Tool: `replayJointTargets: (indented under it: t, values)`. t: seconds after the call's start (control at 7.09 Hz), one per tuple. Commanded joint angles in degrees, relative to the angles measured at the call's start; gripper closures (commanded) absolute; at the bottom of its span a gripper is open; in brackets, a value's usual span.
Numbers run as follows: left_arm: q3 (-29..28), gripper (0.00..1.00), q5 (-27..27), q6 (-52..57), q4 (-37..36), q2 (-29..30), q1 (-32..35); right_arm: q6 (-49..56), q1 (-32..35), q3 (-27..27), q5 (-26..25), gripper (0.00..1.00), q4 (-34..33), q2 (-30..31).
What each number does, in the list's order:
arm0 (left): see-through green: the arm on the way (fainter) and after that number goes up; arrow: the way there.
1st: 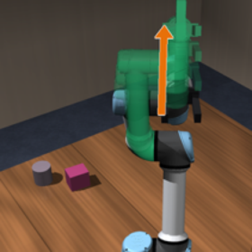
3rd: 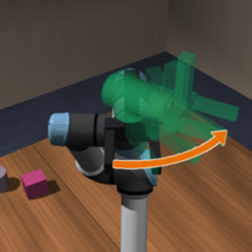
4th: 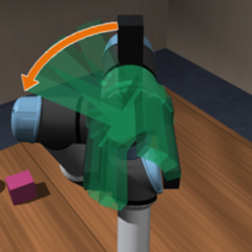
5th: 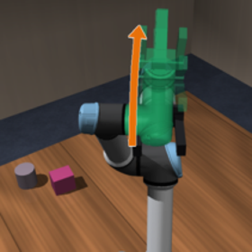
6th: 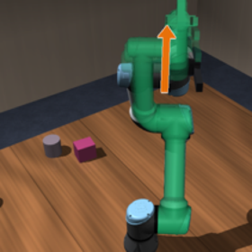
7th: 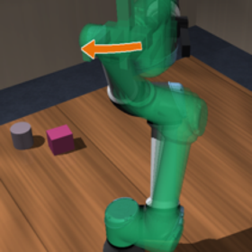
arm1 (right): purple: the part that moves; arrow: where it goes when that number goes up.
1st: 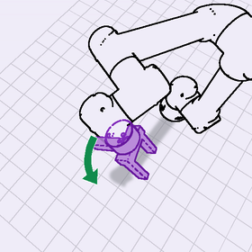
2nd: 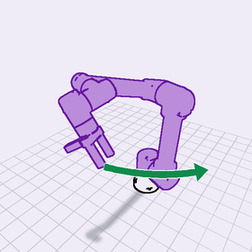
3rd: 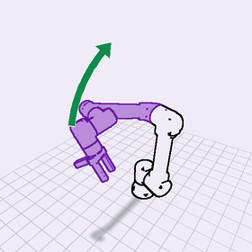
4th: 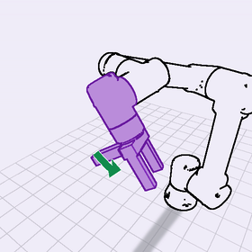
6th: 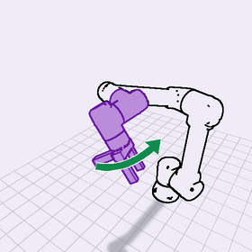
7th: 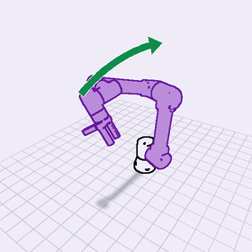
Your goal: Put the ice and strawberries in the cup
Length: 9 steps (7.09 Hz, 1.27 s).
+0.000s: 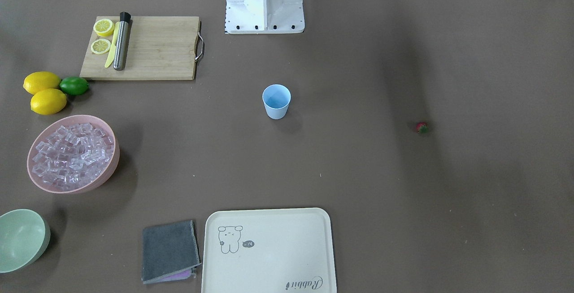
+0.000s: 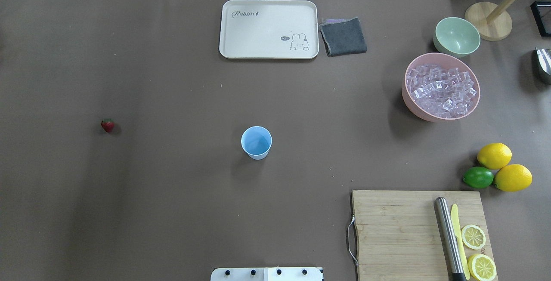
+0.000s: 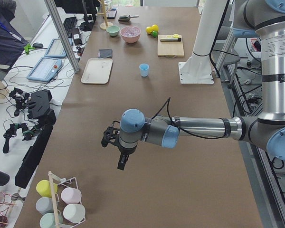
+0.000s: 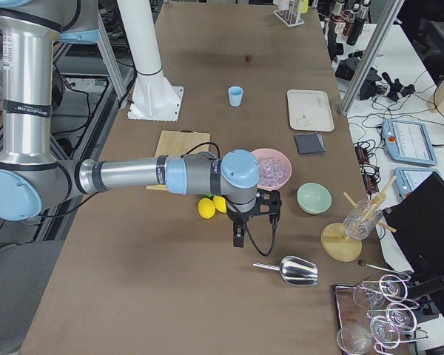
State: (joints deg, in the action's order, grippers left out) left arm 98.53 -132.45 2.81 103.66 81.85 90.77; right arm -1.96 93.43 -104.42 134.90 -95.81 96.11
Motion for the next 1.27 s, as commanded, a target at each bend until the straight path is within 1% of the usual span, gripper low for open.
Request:
replayJointTargets:
  t: [0.0, 0.28, 0.71, 0.85, 1.13]
  values:
    - [0.09, 0.02, 0.0, 0.0, 0.05, -0.11, 0.19, -0.15, 0.0, -0.17, 0.02, 0.01, 0.01, -0.49]
    - [-0.17, 0.02, 0.0, 0.0, 0.05, 0.33, 0.2, 0.12, -0.09, -0.44, 0.54, 0.01, -0.08, -0.75]
    - [-0.27, 0.02, -0.09, -0.09, 0.14, 0.5, 0.2, 0.12, -1.93, -0.09, -0.07, 0.01, -0.17, -1.19]
    - [-0.61, 0.02, -0.09, 0.0, 0.05, 0.85, 0.2, 0.12, -2.37, -0.78, 0.1, 0.01, 0.01, -1.36]
    - [-0.35, 0.02, -0.09, 0.0, 0.22, 0.16, 0.28, 0.12, -5.61, -1.67, -0.16, 0.01, 0.09, -2.76]
